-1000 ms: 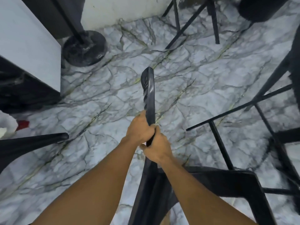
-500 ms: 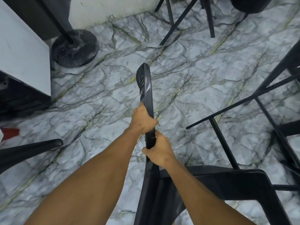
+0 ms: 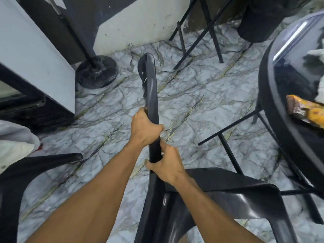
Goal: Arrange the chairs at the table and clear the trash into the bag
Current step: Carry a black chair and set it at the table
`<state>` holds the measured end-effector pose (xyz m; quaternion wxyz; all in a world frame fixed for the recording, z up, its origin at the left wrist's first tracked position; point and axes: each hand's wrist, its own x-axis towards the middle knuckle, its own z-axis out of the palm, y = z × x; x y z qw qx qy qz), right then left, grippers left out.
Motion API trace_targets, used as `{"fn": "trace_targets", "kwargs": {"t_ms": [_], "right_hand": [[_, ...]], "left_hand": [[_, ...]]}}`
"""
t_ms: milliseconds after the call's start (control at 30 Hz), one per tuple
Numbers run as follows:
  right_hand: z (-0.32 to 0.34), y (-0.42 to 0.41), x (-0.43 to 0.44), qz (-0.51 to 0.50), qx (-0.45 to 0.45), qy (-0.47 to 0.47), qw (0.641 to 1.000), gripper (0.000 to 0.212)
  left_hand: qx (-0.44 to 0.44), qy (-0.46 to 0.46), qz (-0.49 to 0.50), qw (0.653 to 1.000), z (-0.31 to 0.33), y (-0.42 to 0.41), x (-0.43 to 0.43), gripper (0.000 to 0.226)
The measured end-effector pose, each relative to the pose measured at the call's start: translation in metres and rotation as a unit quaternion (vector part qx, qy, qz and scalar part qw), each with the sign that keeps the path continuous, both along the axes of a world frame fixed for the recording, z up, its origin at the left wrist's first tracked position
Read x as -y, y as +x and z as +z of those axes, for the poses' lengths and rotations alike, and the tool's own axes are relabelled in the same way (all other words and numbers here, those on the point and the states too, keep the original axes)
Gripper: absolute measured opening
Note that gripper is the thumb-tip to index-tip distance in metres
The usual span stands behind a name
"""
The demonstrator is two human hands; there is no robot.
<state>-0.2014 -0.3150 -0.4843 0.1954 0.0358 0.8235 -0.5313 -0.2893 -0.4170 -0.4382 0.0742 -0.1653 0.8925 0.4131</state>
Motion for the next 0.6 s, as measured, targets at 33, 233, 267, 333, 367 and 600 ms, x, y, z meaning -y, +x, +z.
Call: {"fn": "trace_targets", "kwargs": {"t_ms": [33,233,267,333,367,600], "right_hand": [[0.013,0.008,0.003,-0.002,-0.014,-0.008,1.0,0.058],[0.064,0.08,0.018,-0.014,-0.037,-0.037,0.999,0.093],[0.068,0.09,0.021,-0.012,-0.034,-0.044,0.998,0.096],[0.075,0.108,0.025,-0.022,-0.035,-0.051,0.998,0.096],[0.079,0.116,0.027,-0.031,-0.039,-0.048,0.998,0.094],[0.123,0.152,0.039,-0.085,-0.053,-0.086,0.991,0.046]], "left_hand": [[-0.021,0.001,0.0,1.0,0.017,0.01,0.002,0.061],[-0.08,0.02,-0.007,0.997,0.086,0.09,0.016,0.051],[-0.079,0.019,-0.011,0.997,0.092,0.102,0.019,0.051],[-0.076,0.028,-0.024,0.996,0.102,0.12,0.024,0.054],[-0.074,0.039,-0.03,0.996,0.106,0.128,0.025,0.056],[-0.07,0.087,-0.031,0.993,0.128,0.194,0.036,0.06]]}}
